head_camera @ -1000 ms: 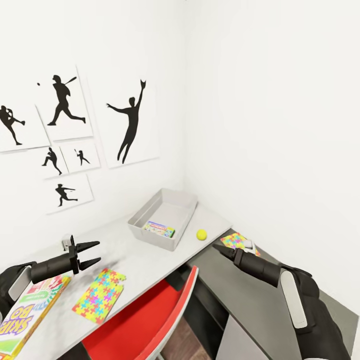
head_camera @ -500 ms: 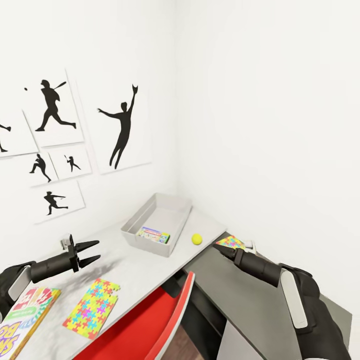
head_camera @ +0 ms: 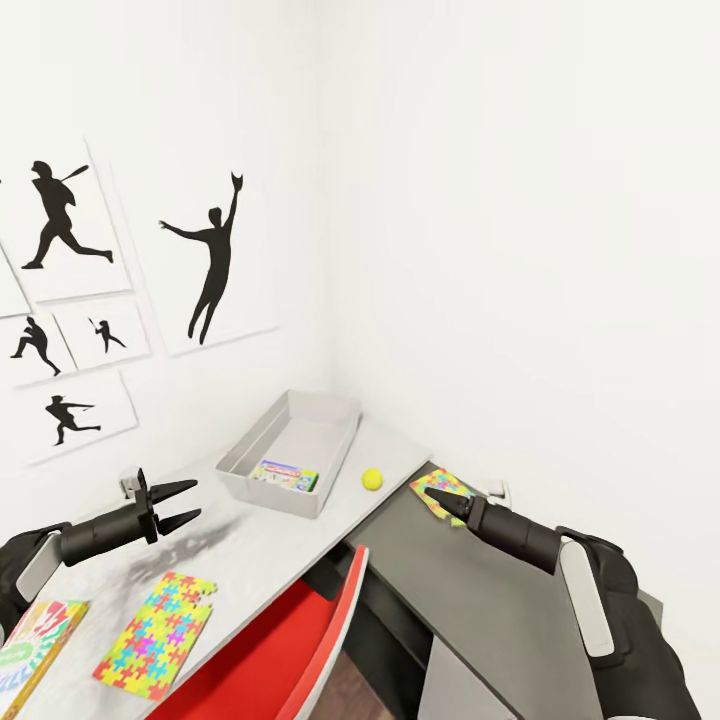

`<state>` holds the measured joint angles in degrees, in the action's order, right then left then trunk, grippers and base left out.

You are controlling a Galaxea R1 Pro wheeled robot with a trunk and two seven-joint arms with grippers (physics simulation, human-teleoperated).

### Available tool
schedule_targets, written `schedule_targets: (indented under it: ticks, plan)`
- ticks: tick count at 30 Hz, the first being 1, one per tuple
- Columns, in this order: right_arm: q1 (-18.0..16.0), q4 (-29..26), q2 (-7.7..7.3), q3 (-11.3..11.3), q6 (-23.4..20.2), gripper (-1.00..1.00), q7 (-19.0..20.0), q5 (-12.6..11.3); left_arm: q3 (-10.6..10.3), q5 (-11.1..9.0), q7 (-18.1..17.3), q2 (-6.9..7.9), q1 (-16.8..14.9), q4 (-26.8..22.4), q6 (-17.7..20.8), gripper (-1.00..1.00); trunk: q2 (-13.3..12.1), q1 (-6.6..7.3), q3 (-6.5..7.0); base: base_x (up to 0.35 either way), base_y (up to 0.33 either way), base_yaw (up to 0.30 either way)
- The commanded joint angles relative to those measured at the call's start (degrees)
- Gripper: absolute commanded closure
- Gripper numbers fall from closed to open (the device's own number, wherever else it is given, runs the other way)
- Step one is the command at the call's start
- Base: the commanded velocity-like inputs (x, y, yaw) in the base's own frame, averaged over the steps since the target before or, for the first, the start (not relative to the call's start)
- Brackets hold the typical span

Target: Put all the toys in the child's room - the three board games (two on the bed and one on the table), the two jigsaw puzzles on the table, and the tennis ball on the table - inside the toy box on the table in the child's room.

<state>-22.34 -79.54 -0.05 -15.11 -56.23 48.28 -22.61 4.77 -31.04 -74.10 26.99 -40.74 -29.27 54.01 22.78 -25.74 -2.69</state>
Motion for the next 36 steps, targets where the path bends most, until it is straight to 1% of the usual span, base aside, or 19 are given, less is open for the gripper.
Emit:
schedule_targets:
  ticks: [1,5,13,30,32,35,36]
  plan:
    - [-0.1,0.0,0.02,-0.1,-0.2,-1.0,0.3,0.2,0.0,-0.2,-0.1,0.01,0.0,0.0,0.5,-1.0,0.1,-0.04,-0.13,0.0,0.0,-0.085]
    - [-0.1,0.1,0.04,-0.1,-0.1,-1.0,0.2,0.2,0.0,-0.2,-0.1,0.01,-0.1,0.0,0.7,-1.0,0.1,-0.04,-0.13,0.0,0.0,-0.04]
    - [-0.1,0.2,0.05,-0.1,1.7,-1.0,0.2,0.2,0.0,-0.2,-0.1,-0.01,-0.1,0.0,0.7,-1.0,0.1,-0.04,-0.13,-0.026,0.0,-0.006]
    - [-0.1,0.5,0.19,0.0,2.1,-1.0,0.1,0.2,0.0,-0.1,0.0,-0.01,-0.1,0.0,0.7,-1.0,0.1,-0.04,-0.13,-0.017,0.0,0.0]
    - [-0.1,0.3,0.38,0.3,2.2,-1.0,0.0,0.3,0.0,-0.1,0.0,-0.01,-0.1,0.0,0.4,-1.0,0.1,-0.04,-0.13,0.0,0.0,0.0]
    - [-0.1,0.1,0.5,1.5,2.2,-1.0,-0.4,0.4,0.1,-0.1,0.1,-0.06,-0.1,-0.1,-0.2,-1.0,0.1,-0.04,-0.13,0.0,0.0,0.0]
    - [-0.1,0.0,0.52,2.2,2.2,-1.0,-1.0,0.4,0.1,-0.1,0.1,-0.09,-0.1,-0.1,-0.9,-1.0,0.1,-0.04,-0.13,0.0,0.0,0.0]
